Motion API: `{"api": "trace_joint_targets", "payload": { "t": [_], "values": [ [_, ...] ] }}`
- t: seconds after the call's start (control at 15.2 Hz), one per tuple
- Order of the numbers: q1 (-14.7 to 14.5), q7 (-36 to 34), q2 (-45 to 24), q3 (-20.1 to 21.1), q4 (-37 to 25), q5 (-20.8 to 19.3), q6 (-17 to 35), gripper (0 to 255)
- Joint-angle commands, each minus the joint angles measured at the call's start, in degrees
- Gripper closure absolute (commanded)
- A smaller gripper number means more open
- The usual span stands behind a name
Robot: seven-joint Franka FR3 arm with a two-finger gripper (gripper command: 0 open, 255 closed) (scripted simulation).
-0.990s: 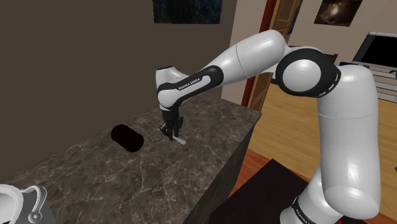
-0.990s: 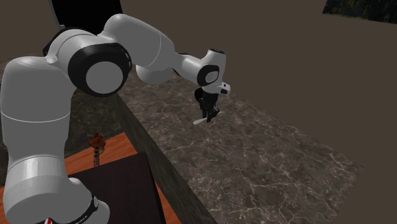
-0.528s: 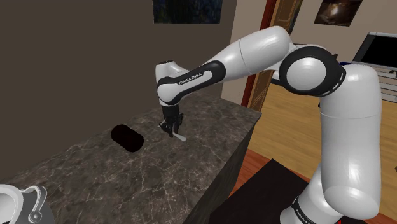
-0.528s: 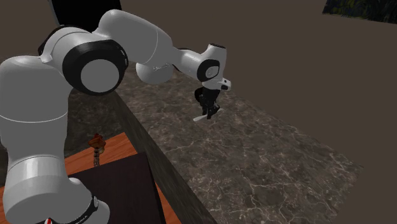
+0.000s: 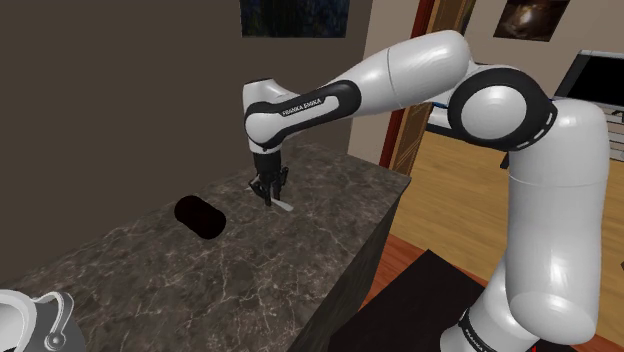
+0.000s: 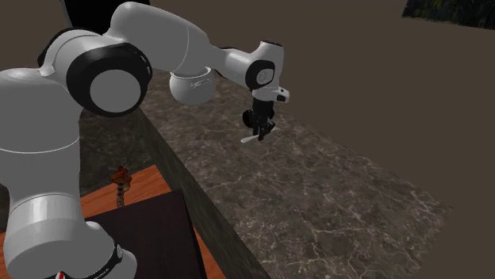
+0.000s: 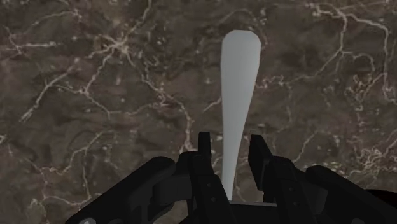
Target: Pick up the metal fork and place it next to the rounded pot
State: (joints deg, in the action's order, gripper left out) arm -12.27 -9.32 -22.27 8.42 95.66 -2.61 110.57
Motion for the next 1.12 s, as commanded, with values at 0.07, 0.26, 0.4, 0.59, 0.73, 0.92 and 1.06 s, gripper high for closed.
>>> {"api": "trace_joint_targets", "payload": {
  "t": [0.07,0.26,0.4,0.59,0.73,0.92,1.06],
  "values": [
    [0.0,0.1,0.9,0.1,-1.2,0.1,-2.1,255],
    [0.0,0.1,1.6,0.1,-2.6,0.3,-4.1,255],
    [0.0,0.2,1.9,0.1,-3.6,0.3,-5.5,255],
    [0.0,0.2,2.4,0.2,-5.2,0.4,-7.6,255],
    [0.0,0.2,2.7,0.2,-6.4,0.5,-9.0,255],
    [0.0,0.3,3.0,0.2,-8.3,0.5,-11.2,255],
    [0.0,0.3,3.1,0.3,-9.6,0.5,-12.7,255]
  ]
}}
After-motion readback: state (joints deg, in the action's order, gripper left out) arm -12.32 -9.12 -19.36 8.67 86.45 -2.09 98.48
